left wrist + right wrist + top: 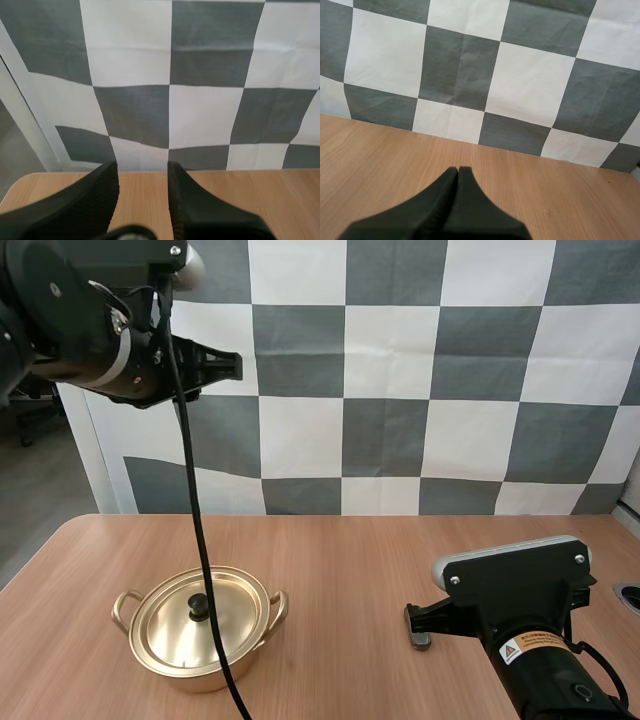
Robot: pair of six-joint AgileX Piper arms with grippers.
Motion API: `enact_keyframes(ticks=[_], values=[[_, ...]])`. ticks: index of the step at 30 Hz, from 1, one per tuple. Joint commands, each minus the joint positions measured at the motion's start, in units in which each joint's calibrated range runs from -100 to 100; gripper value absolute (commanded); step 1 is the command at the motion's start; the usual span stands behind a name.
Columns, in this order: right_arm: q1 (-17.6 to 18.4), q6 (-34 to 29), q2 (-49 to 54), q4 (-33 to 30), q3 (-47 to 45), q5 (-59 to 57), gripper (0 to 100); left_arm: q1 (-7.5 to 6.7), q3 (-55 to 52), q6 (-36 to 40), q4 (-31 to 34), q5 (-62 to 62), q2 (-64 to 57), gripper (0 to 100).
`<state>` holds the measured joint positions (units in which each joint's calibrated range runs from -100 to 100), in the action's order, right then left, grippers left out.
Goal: Open the pot, put the car inside, and close it
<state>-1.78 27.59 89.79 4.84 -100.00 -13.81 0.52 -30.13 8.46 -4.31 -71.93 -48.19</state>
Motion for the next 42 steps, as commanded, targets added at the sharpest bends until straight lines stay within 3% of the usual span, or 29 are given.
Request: enact_keyframes(ticks=[1,5,8,18,27,42], values=[[0.1,0.0,0.1,0.1,0.0,-0.1,0,-0.04,-5.2,0.2,0.2,-28.1,-0.7,58],[0.1,0.0,0.1,0.1,0.0,-0.1,0,-0.04,-9.9,-0.3,1.5,-28.1,-1.5,90],[0.1,0.0,0.1,0.1,0.0,-0.1,0,-0.04,-12.9,-1.3,0.6,-28.1,-1.3,100],[0.1,0.0,0.1,0.1,0.0,-0.1,0,-0.04,-14.4,-0.5,-6.1,-28.1,-1.3,100],[0.1,0.0,0.1,-0.6,0.0,-0.1,0,-0.04,-14.4,0.0,4.6,-28.1,-1.3,100],[0.1,0.0,0.1,-0.6,0.0,-0.1,0,-0.04,-14.4,0.0,5.1,-28.1,-1.5,98]])
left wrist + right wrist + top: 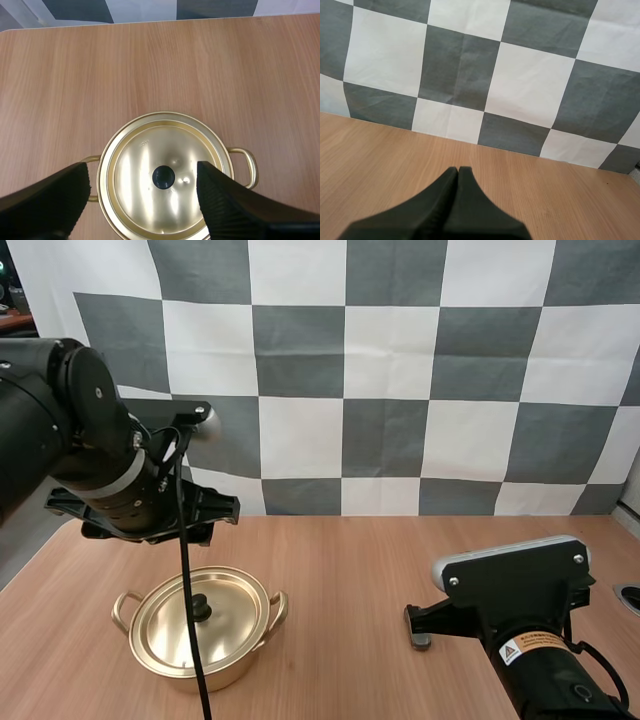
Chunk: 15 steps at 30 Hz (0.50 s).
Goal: Open the pot, put the car inside, and close it
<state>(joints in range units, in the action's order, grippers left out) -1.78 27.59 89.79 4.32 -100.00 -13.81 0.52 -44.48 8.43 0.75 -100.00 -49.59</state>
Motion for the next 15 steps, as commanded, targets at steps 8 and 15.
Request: enact_keyframes(ticks=[8,15], values=[[0.1,0.0,0.1,0.0,0.0,-1.6,0,-0.04,-4.2,-0.3,0.4,0.0,0.9,100],[0.1,0.0,0.1,0.0,0.0,-1.6,0,-0.04,-11.1,-3.4,0.4,0.0,7.4,100]])
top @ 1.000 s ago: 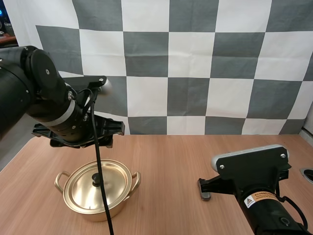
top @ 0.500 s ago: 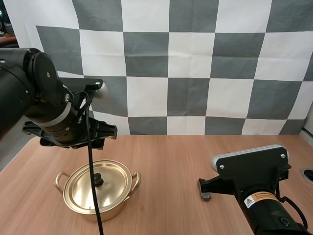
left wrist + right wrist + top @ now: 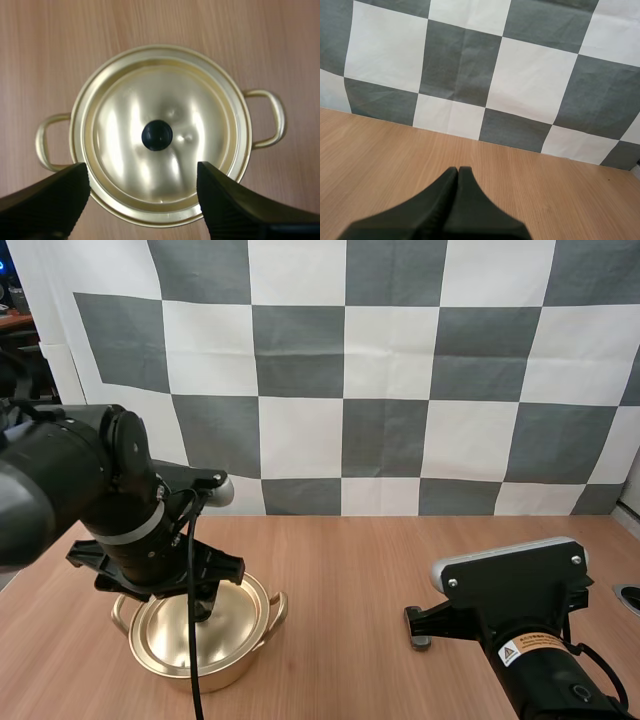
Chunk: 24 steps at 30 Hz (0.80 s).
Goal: Open the pot, put the car inside, and close it
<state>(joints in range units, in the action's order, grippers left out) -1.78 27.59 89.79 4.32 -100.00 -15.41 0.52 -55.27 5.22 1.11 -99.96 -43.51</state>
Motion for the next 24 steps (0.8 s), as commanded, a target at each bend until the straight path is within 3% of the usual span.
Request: enact_keyframes(ticks=[1,16,24], values=[[0.1,0.0,0.1,0.0,0.0,0.0,0,-0.04,-0.3,-0.2,0.0,0.0,2.3,100],[0.1,0.0,0.1,0.0,0.0,0.0,0,-0.04,-0.3,-0.4,-1.1,0.0,6.4,100],[0.1,0.0,0.1,0.0,0.0,0.0,0,-0.04,-0.3,-0.4,-1.1,11.2,6.4,100]])
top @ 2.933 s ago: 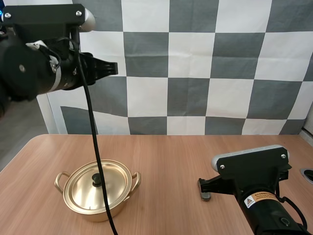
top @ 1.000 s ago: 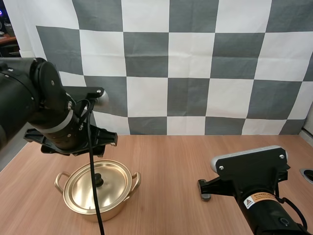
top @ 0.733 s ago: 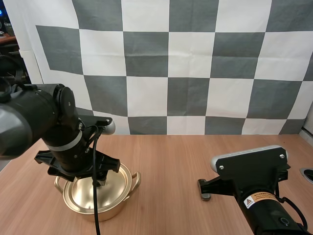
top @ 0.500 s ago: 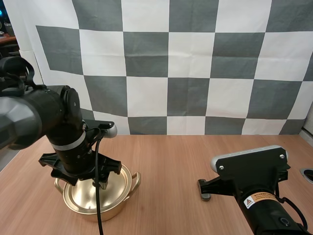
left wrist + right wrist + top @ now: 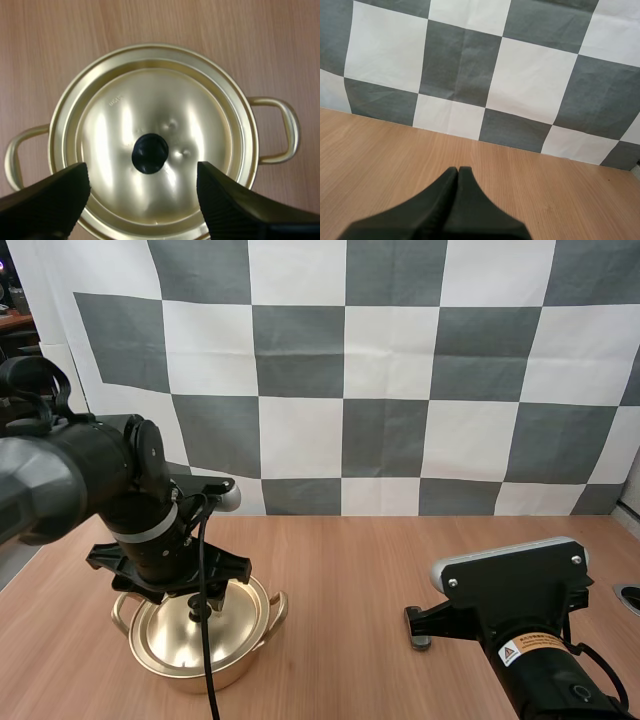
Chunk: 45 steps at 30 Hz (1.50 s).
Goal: Open the pot, put the car inside, and close it
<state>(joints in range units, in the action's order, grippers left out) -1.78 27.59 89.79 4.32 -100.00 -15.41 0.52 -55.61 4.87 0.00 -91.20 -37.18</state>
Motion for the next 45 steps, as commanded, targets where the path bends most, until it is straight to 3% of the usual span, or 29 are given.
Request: enact_keyframes(ticks=[1,4,16,45], values=[[0.1,0.0,0.1,0.0,0.0,0.0,0,-0.04,0.0,-0.1,0.0,3.9,0.0,100],[0.1,0.0,0.1,0.0,0.0,0.0,0,-0.04,0.0,-0.1,0.0,8.4,0.0,100],[0.1,0.0,0.1,0.0,0.0,0.0,0,-0.04,0.0,-0.3,-5.6,5.0,0.3,100],[0.1,0.0,0.1,-0.3,0.0,0.1,0,-0.04,-2.1,-1.2,-3.3,7.4,6.1,100]])
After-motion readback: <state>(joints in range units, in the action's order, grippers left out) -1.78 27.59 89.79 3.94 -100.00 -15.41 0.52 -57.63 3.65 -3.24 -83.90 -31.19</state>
